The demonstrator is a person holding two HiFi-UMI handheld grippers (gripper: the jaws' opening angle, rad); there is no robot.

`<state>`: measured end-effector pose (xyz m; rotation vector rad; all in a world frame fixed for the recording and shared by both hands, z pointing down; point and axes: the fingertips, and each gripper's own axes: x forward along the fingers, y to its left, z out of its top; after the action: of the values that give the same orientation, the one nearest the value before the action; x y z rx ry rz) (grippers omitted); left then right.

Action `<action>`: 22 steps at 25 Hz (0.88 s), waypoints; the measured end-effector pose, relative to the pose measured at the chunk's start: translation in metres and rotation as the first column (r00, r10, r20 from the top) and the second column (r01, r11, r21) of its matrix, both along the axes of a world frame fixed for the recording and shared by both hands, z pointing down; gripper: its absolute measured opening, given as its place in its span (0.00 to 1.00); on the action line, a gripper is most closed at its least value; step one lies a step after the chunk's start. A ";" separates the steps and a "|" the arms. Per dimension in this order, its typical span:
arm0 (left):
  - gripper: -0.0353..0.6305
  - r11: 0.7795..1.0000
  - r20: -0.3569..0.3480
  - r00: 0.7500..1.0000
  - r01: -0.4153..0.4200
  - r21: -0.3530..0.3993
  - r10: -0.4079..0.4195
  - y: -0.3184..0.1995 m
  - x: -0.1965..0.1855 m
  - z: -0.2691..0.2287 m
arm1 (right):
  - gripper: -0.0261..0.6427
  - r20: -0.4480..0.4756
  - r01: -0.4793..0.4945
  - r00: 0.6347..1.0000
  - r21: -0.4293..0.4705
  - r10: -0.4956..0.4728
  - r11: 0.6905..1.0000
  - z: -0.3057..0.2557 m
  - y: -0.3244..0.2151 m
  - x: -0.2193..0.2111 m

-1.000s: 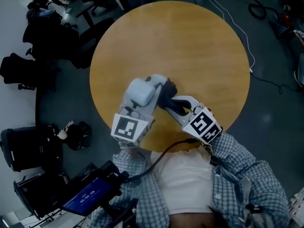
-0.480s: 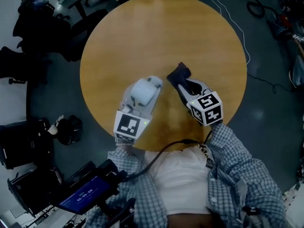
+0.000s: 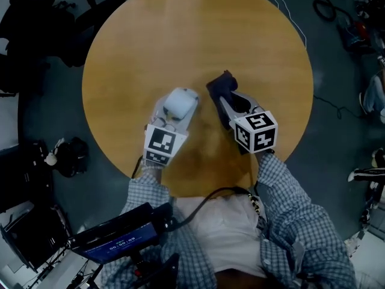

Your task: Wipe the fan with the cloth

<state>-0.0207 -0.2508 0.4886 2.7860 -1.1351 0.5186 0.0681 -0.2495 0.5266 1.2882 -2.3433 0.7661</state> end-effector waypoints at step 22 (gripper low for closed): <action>0.25 0.997 0.023 0.998 0.061 -0.048 -0.060 -0.051 -0.004 0.038 | 0.21 -0.027 0.058 0.998 -0.048 -0.060 0.997 0.058 -0.035 -0.031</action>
<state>-0.0247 -0.3019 0.5268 2.7019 -1.1909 0.5629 0.0369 -0.2842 0.5845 1.1970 -2.3154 0.7748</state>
